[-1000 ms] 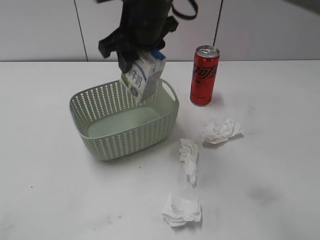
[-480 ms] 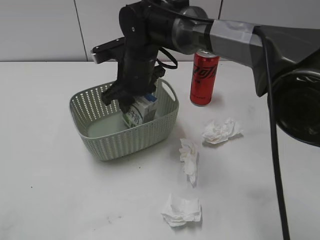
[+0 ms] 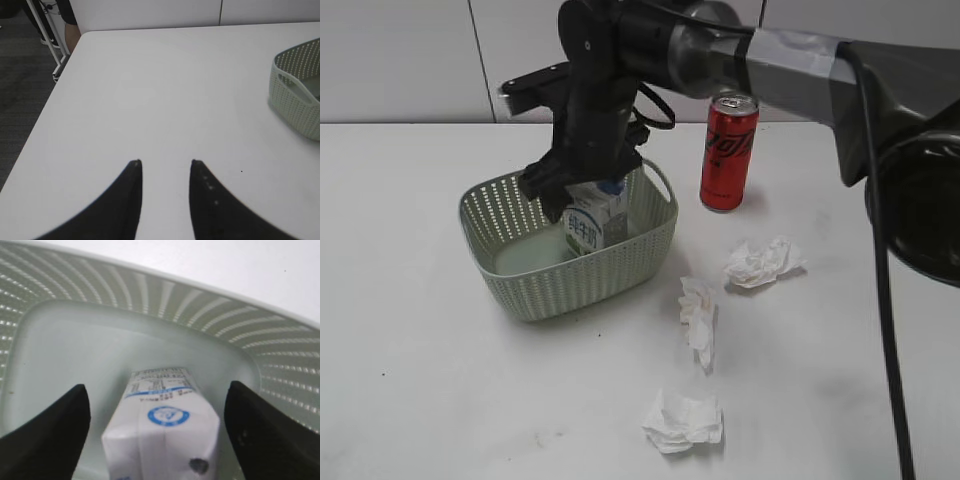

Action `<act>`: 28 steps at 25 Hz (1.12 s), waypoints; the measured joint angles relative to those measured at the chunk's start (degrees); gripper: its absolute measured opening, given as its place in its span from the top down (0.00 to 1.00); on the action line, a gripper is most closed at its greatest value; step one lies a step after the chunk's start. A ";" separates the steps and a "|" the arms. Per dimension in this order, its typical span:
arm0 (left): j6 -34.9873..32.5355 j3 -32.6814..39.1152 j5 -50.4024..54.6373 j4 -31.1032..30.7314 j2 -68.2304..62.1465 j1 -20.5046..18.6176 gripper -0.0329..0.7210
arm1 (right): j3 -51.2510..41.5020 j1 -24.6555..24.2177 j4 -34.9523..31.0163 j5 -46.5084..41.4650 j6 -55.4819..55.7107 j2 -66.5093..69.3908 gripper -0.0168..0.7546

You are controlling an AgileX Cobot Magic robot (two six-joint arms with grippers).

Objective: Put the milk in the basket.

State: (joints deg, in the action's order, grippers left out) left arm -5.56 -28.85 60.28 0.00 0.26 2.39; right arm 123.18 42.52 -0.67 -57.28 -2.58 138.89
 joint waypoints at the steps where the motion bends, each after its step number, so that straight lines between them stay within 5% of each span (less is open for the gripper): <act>1: 0.00 0.00 0.00 0.00 0.00 0.00 0.64 | 0.47 0.00 0.19 -0.70 -0.12 -0.91 0.13; 9: 0.00 0.00 0.00 0.00 0.00 0.00 0.64 | 3.25 -2.25 2.17 -8.66 -0.24 -14.79 0.14; 15: 0.00 0.00 0.00 0.00 0.00 0.00 0.64 | -1.63 -9.27 4.10 -11.78 0.41 -28.36 0.16; 20: 0.00 0.00 0.00 0.00 0.00 0.00 0.64 | -14.43 -14.34 10.25 -11.96 1.73 -40.70 0.21; 28: 0.00 0.00 0.00 0.00 0.00 0.00 0.64 | -44.43 -19.24 11.41 -12.02 3.88 -60.13 0.21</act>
State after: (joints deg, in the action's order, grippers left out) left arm -5.56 -28.85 60.28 0.00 0.26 2.39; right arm 78.75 23.28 10.74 -69.30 1.30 78.77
